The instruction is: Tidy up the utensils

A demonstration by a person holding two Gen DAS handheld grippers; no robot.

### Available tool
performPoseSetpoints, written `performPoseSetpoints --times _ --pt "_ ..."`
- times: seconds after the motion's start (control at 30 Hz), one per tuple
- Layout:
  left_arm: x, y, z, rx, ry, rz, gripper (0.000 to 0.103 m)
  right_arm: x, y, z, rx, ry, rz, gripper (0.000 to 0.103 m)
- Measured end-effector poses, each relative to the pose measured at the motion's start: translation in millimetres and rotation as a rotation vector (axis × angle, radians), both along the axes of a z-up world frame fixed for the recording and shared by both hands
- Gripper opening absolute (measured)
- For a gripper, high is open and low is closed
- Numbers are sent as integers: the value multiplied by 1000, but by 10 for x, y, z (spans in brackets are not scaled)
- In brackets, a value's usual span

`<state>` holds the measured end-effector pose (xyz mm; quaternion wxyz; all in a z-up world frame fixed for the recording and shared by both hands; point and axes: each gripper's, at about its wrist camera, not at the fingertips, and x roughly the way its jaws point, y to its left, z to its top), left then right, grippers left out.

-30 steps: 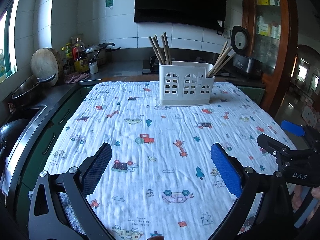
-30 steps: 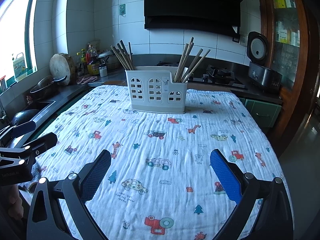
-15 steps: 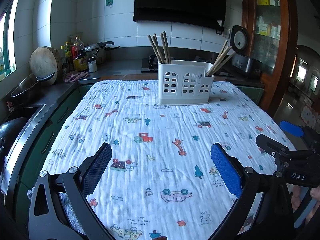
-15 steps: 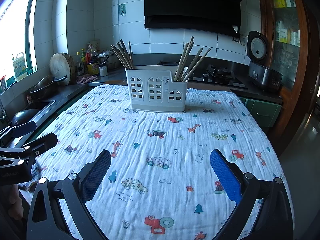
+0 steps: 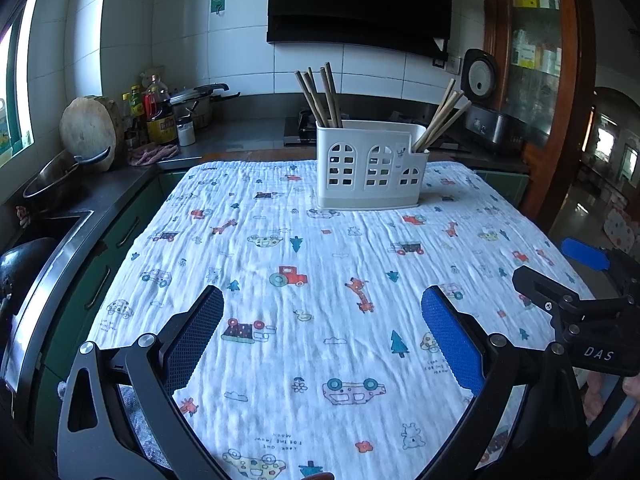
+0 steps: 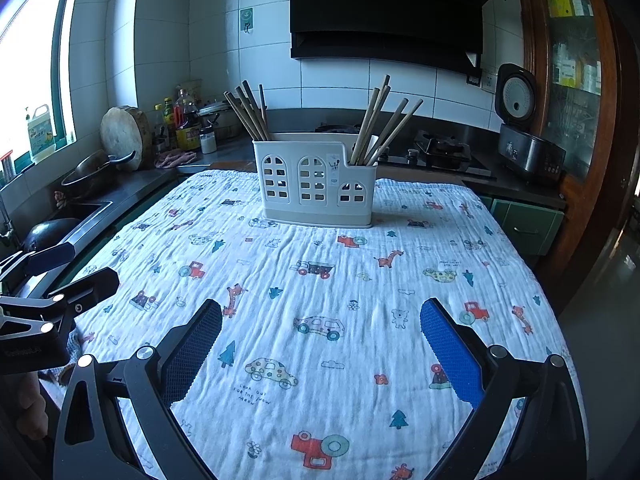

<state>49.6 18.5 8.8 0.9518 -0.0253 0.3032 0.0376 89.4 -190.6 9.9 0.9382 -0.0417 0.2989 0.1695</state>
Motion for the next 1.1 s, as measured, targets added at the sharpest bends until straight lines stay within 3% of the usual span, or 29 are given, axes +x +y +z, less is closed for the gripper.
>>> performPoseSetpoints --times 0.27,0.7,1.1 --pt "-13 -48 15 51 3 0 98 6 9 2 1 3 6 96" --pt "-39 -18 14 22 -3 -18 98 -3 24 18 5 -1 12 96" --pt "-80 -95 18 43 -20 -38 98 -3 57 0 3 2 12 96"
